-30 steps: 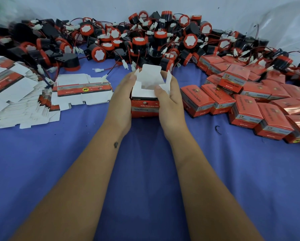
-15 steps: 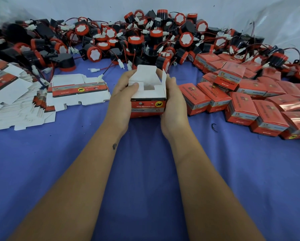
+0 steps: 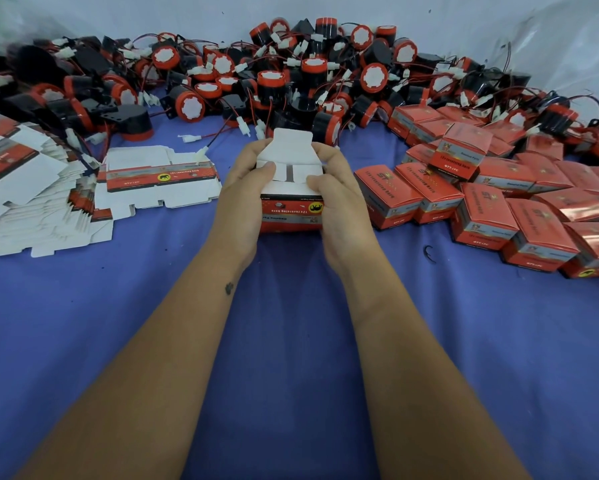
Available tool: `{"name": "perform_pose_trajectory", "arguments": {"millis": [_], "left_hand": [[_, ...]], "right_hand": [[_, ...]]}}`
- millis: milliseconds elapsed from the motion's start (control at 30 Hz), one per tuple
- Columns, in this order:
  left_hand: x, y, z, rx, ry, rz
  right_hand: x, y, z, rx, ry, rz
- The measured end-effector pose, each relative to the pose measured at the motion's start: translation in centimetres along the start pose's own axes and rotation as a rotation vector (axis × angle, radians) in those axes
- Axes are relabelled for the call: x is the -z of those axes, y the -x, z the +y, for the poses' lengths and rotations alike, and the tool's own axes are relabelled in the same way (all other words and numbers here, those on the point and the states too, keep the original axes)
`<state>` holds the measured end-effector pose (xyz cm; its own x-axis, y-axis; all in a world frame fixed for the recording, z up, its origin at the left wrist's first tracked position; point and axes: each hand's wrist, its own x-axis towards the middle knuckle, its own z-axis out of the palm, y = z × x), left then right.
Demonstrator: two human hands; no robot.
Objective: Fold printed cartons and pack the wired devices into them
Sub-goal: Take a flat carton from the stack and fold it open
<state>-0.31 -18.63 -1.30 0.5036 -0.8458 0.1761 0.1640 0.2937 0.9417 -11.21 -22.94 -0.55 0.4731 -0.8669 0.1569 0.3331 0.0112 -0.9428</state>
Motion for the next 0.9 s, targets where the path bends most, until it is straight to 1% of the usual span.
{"name": "perform_pose_trajectory", "arguments": {"millis": [167,300,433,533,633,800,900], "left_hand": [[0.14,0.25,0.16,-0.057,-0.033,-0.002],[0.35,0.28,-0.05,0.015,0.024,-0.029],[0.29,0.05,0.02,0.013,-0.092,-0.034],[0.19,-0.07,0.05,-0.014,-0.085,-0.002],[-0.05,0.15,0.1,-0.06,-0.135,-0.003],[-0.08,0.2,0.05,-0.08,-0.148,-0.002],[0.21,-0.03,-0.07,-0.034,-0.098,-0.022]], "right_hand": [[-0.13,0.24,0.05,0.045,0.026,0.058],[-0.05,0.37,0.01,0.028,0.055,0.094],[-0.02,0.42,-0.07,0.021,0.063,0.103],[0.01,0.35,-0.09,0.014,0.157,0.138],[0.08,0.4,-0.22,0.049,0.264,0.142],[0.13,0.5,-0.25,0.064,0.271,0.15],[0.15,0.45,-0.09,0.032,0.198,0.179]]}}
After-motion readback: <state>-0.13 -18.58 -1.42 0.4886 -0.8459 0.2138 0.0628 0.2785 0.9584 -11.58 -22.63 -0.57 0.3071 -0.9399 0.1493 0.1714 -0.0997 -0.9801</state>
